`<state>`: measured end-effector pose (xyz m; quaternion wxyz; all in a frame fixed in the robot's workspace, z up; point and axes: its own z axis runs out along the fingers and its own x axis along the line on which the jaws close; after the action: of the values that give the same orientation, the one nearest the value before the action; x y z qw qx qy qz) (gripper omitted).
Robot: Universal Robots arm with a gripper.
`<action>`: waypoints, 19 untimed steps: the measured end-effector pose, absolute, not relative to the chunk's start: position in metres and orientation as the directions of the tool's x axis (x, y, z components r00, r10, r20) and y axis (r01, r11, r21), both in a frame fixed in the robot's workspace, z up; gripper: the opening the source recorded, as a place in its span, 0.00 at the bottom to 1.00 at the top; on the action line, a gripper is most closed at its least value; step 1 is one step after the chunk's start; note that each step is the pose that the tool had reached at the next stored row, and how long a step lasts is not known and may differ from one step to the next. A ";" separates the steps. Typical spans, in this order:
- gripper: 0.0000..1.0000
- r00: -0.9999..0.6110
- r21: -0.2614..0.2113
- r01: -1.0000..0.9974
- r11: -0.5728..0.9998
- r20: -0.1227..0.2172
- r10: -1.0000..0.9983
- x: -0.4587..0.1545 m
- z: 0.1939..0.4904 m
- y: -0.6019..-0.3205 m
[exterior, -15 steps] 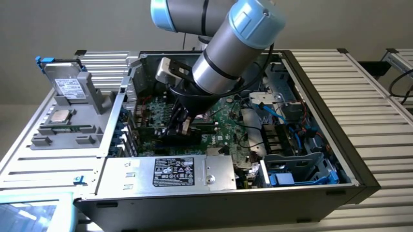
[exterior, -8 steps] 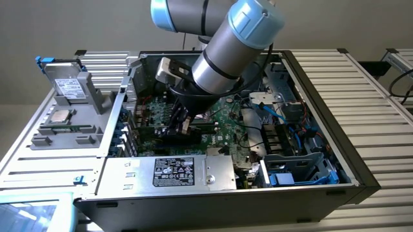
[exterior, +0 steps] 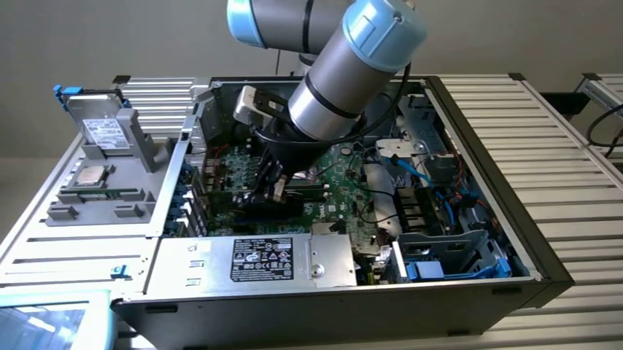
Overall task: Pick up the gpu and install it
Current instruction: 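Insert the gpu into the slot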
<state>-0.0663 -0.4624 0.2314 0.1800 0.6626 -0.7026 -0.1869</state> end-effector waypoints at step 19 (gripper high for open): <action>0.28 -0.040 0.501 -0.865 0.043 0.017 -0.999 -0.071 0.233 -0.462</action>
<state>-0.0708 -0.4623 0.2334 0.1857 0.6676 -0.6979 -0.1811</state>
